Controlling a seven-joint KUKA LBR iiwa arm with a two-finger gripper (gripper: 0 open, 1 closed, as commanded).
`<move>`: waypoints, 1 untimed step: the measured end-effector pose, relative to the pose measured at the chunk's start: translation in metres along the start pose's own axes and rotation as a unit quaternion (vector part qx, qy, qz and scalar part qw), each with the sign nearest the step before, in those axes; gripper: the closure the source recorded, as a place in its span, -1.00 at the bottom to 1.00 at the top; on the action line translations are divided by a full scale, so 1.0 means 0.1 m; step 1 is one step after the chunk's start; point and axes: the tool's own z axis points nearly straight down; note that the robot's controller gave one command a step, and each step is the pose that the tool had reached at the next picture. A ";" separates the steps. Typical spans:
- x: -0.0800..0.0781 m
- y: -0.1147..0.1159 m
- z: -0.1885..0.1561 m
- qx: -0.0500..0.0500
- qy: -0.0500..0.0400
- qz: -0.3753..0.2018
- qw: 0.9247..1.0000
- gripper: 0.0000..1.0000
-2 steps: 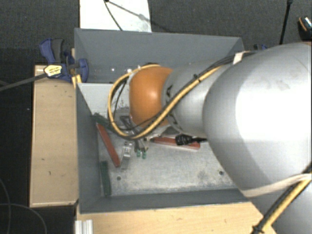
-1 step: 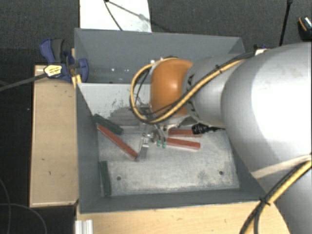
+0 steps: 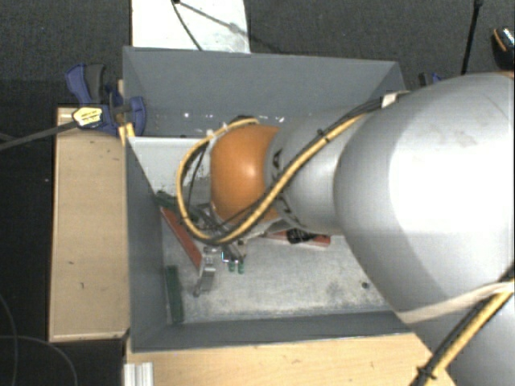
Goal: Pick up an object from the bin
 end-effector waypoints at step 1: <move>-0.08 -0.56 0.00 0.003 -0.001 0.028 1.000 -1.00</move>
Offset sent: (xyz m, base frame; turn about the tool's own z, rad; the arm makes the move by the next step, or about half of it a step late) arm 0.0018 -0.0524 -0.0003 0.0501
